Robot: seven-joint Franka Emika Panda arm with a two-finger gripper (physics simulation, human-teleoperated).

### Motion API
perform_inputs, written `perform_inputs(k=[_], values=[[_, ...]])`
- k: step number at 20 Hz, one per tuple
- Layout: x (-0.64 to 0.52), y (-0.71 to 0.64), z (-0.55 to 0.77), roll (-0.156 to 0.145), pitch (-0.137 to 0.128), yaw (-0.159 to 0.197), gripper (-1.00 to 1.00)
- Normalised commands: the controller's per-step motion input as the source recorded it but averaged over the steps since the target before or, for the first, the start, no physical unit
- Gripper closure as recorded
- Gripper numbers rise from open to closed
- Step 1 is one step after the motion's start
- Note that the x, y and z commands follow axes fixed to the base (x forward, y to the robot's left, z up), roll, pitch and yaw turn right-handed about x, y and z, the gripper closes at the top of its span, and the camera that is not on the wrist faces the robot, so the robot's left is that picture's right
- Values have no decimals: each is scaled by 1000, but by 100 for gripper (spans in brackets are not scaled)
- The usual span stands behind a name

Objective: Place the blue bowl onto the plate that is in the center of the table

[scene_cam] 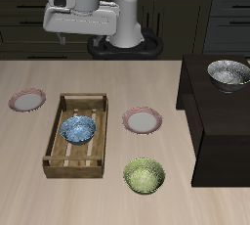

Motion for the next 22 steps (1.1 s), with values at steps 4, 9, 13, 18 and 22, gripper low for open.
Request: perform_inputs(k=[4,9,13,18,22], values=[[76,23,7,-4,-35,168,-100],[148,19,-224,35,25,237,-100],[118,4,-327,5,37,224,-100],[53,76,-307,6,34,149,-100],[37,-27,-249,13,19,113,-100]])
